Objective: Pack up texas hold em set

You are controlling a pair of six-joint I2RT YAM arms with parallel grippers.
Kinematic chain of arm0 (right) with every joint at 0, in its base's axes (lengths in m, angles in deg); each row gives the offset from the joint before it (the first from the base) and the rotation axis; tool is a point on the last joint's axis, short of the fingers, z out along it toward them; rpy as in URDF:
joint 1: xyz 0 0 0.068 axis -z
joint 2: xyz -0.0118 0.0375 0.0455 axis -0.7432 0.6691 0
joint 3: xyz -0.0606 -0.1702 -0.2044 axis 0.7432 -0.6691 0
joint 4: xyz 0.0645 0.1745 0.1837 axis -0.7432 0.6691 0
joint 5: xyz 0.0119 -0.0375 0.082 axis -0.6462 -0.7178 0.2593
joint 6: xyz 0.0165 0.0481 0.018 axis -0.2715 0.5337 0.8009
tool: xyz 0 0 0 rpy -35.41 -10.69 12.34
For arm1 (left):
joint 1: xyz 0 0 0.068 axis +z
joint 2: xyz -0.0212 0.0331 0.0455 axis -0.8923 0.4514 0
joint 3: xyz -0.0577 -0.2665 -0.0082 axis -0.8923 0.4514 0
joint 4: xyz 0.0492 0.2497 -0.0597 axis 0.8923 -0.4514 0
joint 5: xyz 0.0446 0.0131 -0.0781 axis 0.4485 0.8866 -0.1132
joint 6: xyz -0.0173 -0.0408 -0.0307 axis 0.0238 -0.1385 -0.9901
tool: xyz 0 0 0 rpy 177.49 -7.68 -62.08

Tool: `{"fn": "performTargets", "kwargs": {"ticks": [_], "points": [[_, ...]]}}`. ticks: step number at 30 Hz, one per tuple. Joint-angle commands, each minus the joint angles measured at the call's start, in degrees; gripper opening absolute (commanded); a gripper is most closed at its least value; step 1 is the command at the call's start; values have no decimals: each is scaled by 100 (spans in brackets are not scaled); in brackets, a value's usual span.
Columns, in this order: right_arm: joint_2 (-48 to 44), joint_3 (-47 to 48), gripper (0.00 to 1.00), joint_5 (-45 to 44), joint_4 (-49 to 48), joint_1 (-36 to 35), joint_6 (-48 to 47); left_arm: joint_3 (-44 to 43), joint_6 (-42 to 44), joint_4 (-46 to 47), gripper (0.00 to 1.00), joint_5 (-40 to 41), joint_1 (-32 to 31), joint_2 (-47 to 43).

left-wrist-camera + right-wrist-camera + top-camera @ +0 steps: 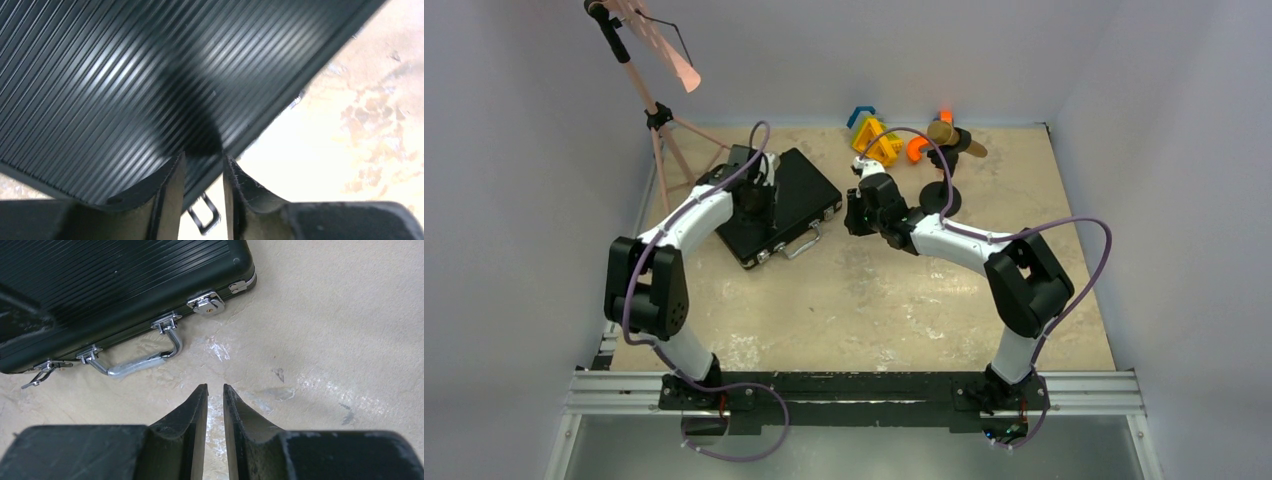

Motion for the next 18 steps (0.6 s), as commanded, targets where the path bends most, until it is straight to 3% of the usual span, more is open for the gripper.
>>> {"fn": "performTargets", "kwargs": {"ticks": [1,6,12,18], "points": [[-266,-19,24,37,-292,-10,61,280,56,400,40,-299,-17,-1134],[-440,-26,30,101,-337,-80,62,496,56,554,51,-307,-4,-2293],[-442,121,34,473,-551,-364,92,1088,-9,-122,65,-71,67,-3618],[55,361,33,1548,-1264,-618,471,1640,-55,-419,84,288,157,-4690]]}}
